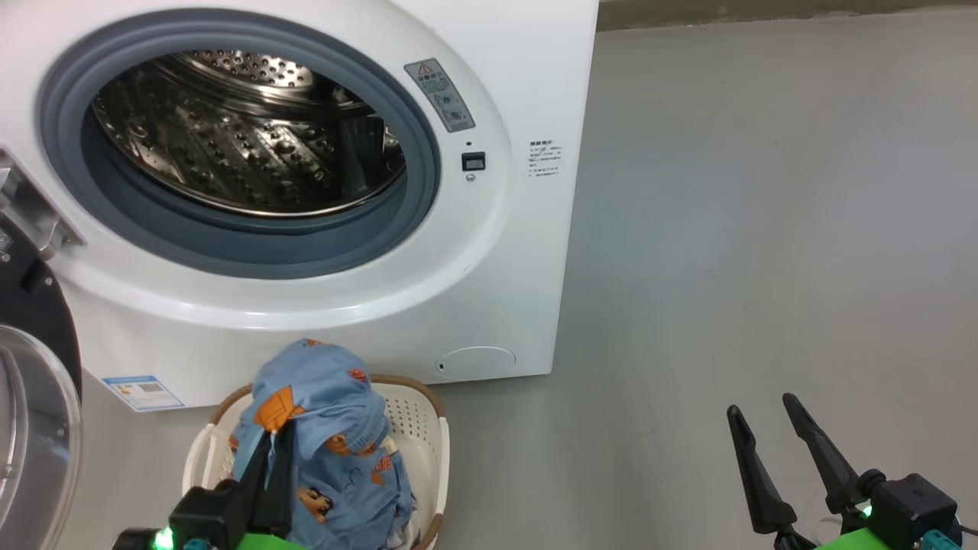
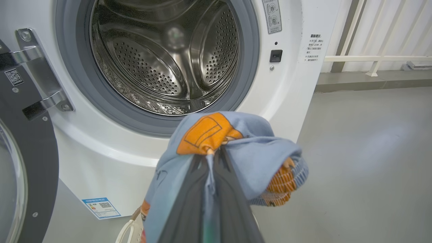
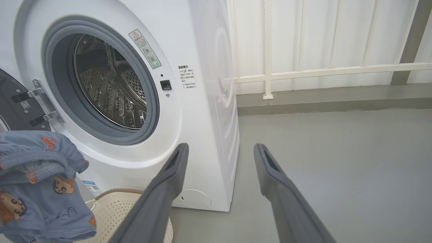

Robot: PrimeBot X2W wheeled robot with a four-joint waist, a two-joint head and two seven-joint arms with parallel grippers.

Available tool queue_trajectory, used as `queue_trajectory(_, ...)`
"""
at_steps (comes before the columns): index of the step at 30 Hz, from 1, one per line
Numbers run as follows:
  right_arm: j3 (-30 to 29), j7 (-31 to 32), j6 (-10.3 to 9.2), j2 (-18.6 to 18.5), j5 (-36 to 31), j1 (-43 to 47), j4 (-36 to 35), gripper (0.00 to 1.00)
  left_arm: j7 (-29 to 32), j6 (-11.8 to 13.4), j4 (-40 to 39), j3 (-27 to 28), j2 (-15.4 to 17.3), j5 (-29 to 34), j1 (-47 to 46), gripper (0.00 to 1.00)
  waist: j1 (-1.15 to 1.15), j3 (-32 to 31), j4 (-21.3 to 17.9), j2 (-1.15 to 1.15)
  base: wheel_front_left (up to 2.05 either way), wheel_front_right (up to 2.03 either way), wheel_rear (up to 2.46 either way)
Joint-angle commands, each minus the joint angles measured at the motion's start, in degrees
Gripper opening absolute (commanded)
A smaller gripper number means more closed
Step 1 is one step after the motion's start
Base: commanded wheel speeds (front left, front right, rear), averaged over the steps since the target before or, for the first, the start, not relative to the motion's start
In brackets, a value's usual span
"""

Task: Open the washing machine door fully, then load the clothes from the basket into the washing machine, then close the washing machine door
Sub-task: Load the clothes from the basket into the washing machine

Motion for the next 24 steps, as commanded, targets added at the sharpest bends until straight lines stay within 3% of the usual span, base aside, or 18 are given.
queue_trajectory(1,1.55,-0.22,0.51,-0.41,-1.21,-0.53,-1.47,1.00,-0.01,0.75,-2.16,1.84,1.09,-0.21,-0.82,0.00,0.01,0.13,-0.10,0.00,0.00,0.00,0.00)
queue_trajectory(24,1.53,-0.11,0.51,-0.31,-1.29,-0.53,-1.81,1.00,-0.44,0.67,-0.52,0.87,1.16,-0.92,-2.93,0.00,0.01,0.19,-0.04,0.00,0.00,0.00,0.00)
